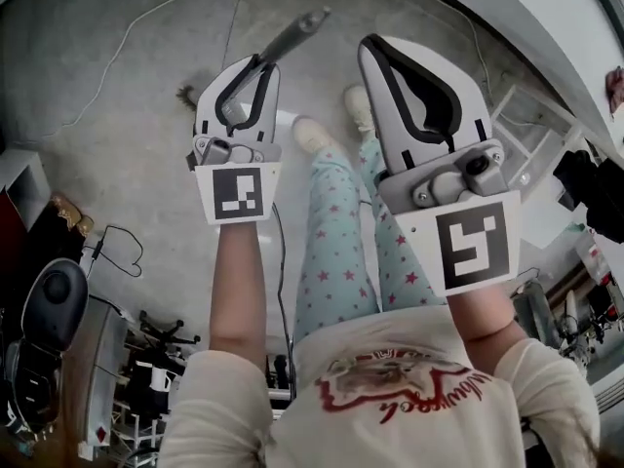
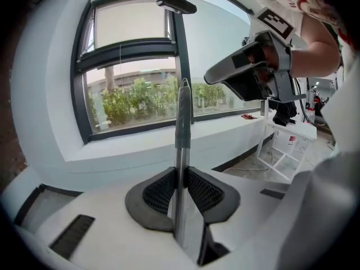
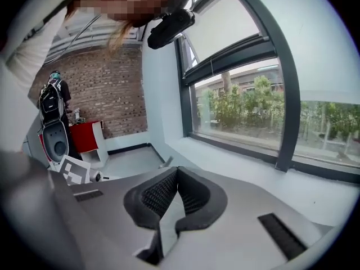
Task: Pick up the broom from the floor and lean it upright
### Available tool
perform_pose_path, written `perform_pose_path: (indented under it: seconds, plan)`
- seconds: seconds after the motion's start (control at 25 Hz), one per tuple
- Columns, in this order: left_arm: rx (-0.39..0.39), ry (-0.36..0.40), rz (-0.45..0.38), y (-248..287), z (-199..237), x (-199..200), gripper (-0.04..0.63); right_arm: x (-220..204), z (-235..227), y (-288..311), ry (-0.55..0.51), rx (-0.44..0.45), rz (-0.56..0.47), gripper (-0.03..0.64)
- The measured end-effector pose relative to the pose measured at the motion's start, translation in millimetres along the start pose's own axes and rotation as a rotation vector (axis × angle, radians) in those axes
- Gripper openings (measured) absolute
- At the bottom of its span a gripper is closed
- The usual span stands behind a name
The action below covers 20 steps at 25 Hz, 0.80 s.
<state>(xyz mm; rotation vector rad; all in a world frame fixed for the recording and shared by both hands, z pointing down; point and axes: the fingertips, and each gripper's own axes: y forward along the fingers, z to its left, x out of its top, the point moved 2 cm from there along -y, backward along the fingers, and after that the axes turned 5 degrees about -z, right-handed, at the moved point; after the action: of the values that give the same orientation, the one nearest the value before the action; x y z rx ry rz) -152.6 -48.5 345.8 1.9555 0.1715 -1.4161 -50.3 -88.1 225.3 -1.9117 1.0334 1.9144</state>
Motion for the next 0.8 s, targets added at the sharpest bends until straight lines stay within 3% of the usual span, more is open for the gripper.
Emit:
perform_pose_path:
  seconds: [0.12,0.24,0.28,0.48,0.8]
  plan:
    - [0.036,-0.025,-0.045,-7,-5,32,0.089,20,-16,-24,0.023,-0.057,-0.03,0.025]
    - [0.099,-0.196,-0.088,-22,-12,57,0.089,37,-28,-50,0.037,-0.101,-0.051,0.025]
    - [0.103,-0.216,-0.093,-25,-13,65,0.087,44,-31,-57,0.036,-0.114,-0.06,0.025]
    - [0.105,-0.226,-0.137,-27,-20,111,0.087,78,-55,-91,0.031,-0.165,-0.125,0.025]
    - [0.111,-0.26,-0.209,2,-52,182,0.087,110,-85,-115,0.029,-0.155,-0.156,0.025]
